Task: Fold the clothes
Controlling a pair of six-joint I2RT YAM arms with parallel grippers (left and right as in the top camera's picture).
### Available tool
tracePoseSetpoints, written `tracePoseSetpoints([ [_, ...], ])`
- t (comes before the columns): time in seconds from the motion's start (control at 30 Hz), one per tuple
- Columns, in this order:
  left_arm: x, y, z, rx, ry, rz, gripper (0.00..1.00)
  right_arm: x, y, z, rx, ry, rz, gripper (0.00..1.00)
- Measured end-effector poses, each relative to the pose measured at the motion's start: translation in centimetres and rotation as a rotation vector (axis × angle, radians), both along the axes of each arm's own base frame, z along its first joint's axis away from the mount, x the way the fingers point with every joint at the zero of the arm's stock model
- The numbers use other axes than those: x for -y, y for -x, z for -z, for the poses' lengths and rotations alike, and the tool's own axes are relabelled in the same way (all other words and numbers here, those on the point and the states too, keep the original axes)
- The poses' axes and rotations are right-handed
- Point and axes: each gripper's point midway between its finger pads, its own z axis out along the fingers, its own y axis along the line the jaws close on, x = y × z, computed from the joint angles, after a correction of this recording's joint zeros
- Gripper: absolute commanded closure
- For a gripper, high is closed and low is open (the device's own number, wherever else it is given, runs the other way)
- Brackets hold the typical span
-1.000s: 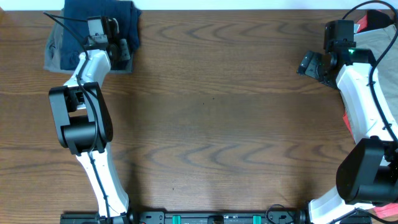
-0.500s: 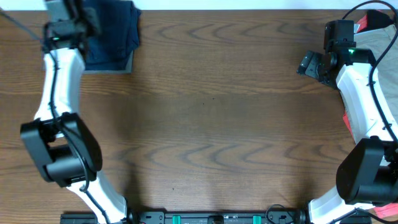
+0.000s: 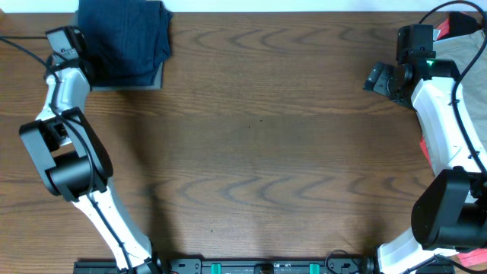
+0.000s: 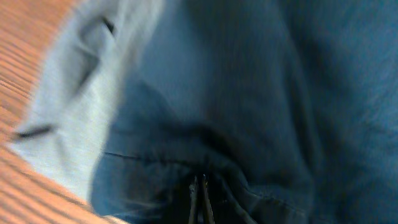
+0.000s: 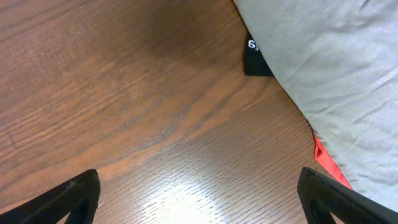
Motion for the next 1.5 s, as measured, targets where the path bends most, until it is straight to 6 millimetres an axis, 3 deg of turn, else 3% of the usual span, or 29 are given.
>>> tracePoseSetpoints([
  [0.1,-0.2,0.2,0.6,-0.013,0.003,-0.005,0.94,0.0,0.0,0.0,0.000,0.000,0.000,0.01],
  [0.37,-2.5,2.2,-1.3,-0.048,-0.062,-0.082,0.94,0.0,0.0,0.0,0.000,0.000,0.000,0.01],
  [0.47,-2.7,2.7,-4.6,-0.015,-0.084,-0.100,0.94,0.0,0.0,0.0,0.000,0.000,0.000,0.01],
  [0.57,-2.3,3.1,-9.9,0.076,-0.087,-0.144,0.94,0.0,0.0,0.0,0.000,0.000,0.000,0.01],
  [0.63,-1.7,3.6,-13.1,0.137,-0.074,-0.174,0.78,0.0,0.0,0.0,0.000,0.000,0.000,0.01],
  [0.73,0.3,4.8,-18.3,0.235,-0.022,-0.194,0.36,0.0,0.0,0.0,0.000,0.000,0.000,0.01],
  [0.87,4.6,7.5,-22.7,0.280,0.098,-0.147,0.02,0.0,0.0,0.0,0.000,0.000,0.000,0.01],
  [1.17,12.6,16.3,-25.2,0.145,0.368,-0.022,0.02,0.0,0.0,0.0,-0.001,0.000,0.000,0.01],
  [1.27,14.3,19.3,-25.8,0.104,0.412,-0.003,0.02,0.0,0.0,0.0,0.000,0.000,0.000,0.01],
  [1.5,17.8,26.1,-29.4,0.177,0.403,0.107,0.02,0.0,0.0,0.0,0.000,0.000,0.000,0.01],
])
